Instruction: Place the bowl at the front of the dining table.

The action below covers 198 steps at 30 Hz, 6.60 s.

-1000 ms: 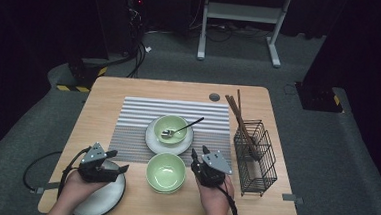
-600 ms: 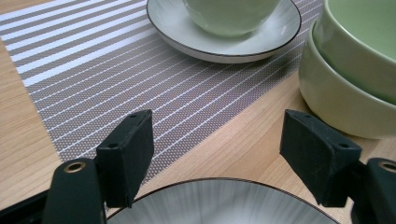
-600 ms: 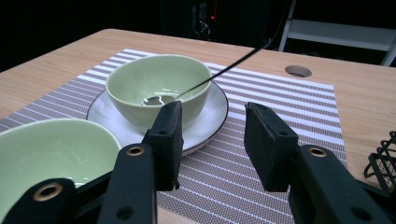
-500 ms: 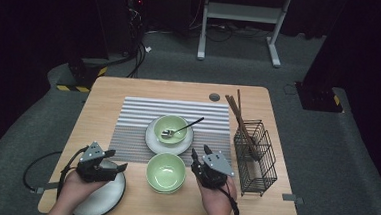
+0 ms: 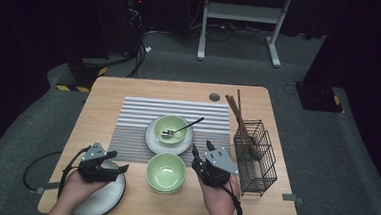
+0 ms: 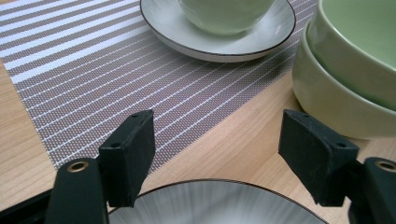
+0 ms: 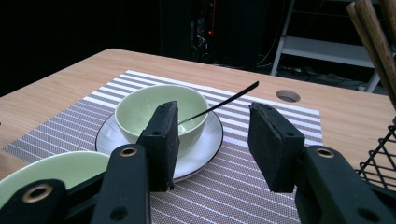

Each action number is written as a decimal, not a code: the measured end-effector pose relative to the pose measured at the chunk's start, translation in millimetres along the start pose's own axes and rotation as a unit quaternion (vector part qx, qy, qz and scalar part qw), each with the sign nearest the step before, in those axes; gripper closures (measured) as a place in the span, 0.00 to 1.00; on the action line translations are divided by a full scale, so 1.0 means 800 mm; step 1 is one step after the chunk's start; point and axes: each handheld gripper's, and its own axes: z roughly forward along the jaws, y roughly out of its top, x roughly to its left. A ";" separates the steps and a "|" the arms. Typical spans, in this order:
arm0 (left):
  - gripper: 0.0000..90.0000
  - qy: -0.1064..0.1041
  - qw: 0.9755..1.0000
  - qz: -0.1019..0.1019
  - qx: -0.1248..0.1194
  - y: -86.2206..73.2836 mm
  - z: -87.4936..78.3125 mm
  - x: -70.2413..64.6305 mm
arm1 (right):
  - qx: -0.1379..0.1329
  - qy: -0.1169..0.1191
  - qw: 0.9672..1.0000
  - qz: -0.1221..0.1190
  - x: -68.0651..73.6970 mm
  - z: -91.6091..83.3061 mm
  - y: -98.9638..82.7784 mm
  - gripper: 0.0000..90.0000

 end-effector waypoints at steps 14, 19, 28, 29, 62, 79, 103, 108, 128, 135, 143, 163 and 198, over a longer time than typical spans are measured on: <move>0.30 0.002 1.000 0.001 0.000 0.002 -0.003 -0.003 | -0.030 -0.010 1.000 0.004 -0.008 -0.023 0.041 0.62; 0.30 0.004 1.000 0.000 0.000 0.001 -0.004 -0.001 | -0.039 -0.014 0.999 0.001 -0.009 -0.026 0.050 0.62; 0.30 0.004 1.000 -0.002 -0.003 0.001 -0.005 0.001 | -0.041 -0.025 0.999 0.008 -0.021 -0.026 0.067 0.62; 0.30 0.005 1.000 -0.002 -0.005 0.002 -0.006 0.001 | -0.041 -0.026 0.999 0.008 -0.022 -0.025 0.068 0.62; 0.31 0.003 1.000 -0.004 -0.005 0.001 -0.005 0.004 | -0.040 -0.086 0.995 0.026 -0.084 -0.007 0.097 0.65; 0.31 0.003 1.000 -0.004 -0.005 0.000 -0.005 0.005 | -0.033 -0.110 0.993 0.027 -0.100 0.023 0.108 0.69; 0.32 -0.001 1.000 -0.005 -0.004 -0.001 -0.004 0.007 | -0.026 -0.131 0.990 0.035 -0.118 0.050 0.121 0.72; 0.32 -0.003 1.000 -0.004 0.000 -0.001 -0.001 0.005 | -0.018 -0.136 0.990 0.038 -0.125 0.055 0.118 0.72; 0.32 -0.009 1.000 -0.007 0.004 -0.002 0.002 0.005 | 0.010 -0.147 0.987 0.059 -0.140 0.083 0.089 0.77; 0.32 -0.016 1.000 -0.012 0.005 -0.004 0.006 0.004 | 0.011 -0.147 0.987 0.057 -0.141 0.086 0.089 0.78; 0.32 -0.011 1.000 -0.014 0.003 -0.004 0.003 0.009 | 0.015 -0.150 0.987 0.053 -0.141 0.090 0.087 0.81; 0.32 -0.010 1.000 -0.013 0.003 -0.003 0.002 0.008 | 0.010 -0.154 0.988 0.027 -0.131 0.071 0.086 0.90; 0.32 -0.010 1.000 -0.009 0.005 -0.004 0.004 0.006 | -0.038 -0.149 0.988 -0.001 -0.116 0.014 0.084 0.92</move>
